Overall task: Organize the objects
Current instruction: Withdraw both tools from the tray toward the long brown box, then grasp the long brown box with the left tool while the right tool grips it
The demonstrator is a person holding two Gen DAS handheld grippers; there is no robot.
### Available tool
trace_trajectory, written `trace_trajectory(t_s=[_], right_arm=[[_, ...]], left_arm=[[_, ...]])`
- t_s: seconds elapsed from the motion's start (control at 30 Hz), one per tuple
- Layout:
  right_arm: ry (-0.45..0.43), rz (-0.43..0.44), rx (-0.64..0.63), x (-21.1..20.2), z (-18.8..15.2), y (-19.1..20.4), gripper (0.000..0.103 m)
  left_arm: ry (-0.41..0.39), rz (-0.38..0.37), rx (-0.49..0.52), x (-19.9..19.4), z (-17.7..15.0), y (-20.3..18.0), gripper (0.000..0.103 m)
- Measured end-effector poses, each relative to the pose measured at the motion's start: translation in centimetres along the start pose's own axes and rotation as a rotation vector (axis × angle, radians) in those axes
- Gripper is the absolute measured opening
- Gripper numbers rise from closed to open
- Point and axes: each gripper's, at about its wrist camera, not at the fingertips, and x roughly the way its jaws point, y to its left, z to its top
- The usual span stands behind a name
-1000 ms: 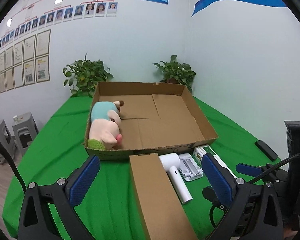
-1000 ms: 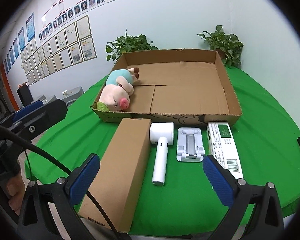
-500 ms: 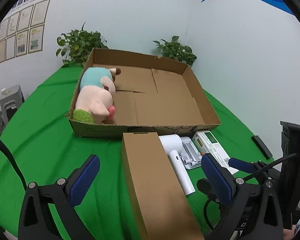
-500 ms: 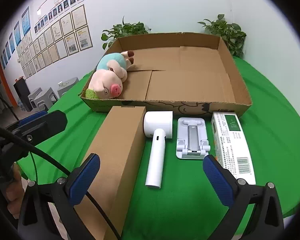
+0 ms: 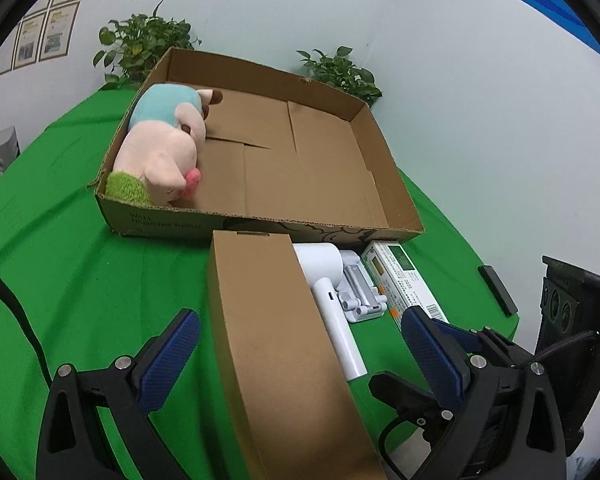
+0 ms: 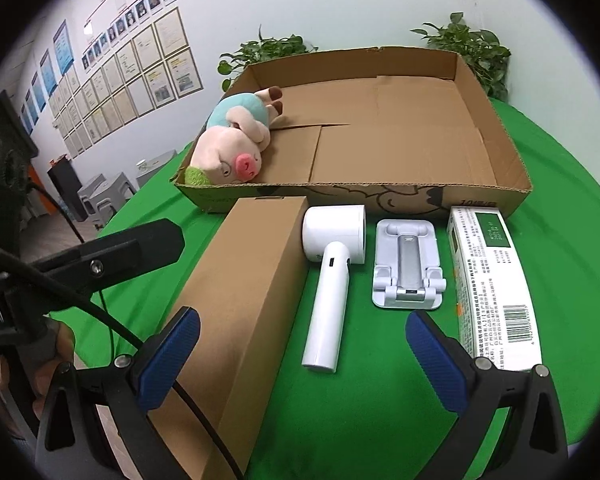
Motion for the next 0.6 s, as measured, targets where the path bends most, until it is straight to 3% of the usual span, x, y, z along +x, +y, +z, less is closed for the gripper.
trace_trajectory(t_s=[0.17, 0.27, 0.5, 0.6], right_arm=[[0.019, 0.06, -0.04, -0.3, -0.6, 0.4, 0.102], [0.054, 0.139, -0.079, -0.7, -1.3, 1.2, 0.102], [0.138, 0.509, -0.214, -3.5, -3.4, 6.5, 0.102], [0.171, 0.491, -0.177, -2.6, -3.9, 6.1, 0.102]], left_arm=[[0.012, -0.029, -0.027, -0.4, -0.3, 0.8, 0.101], [0.011, -0.014, -0.041, -1.2, -0.4, 1.3, 0.101], [0.018, 0.002, -0.063, -2.7, -1.1, 3.0, 0.101], [0.06, -0.021, -0.089, -1.8, -2.1, 3.7, 0.101]])
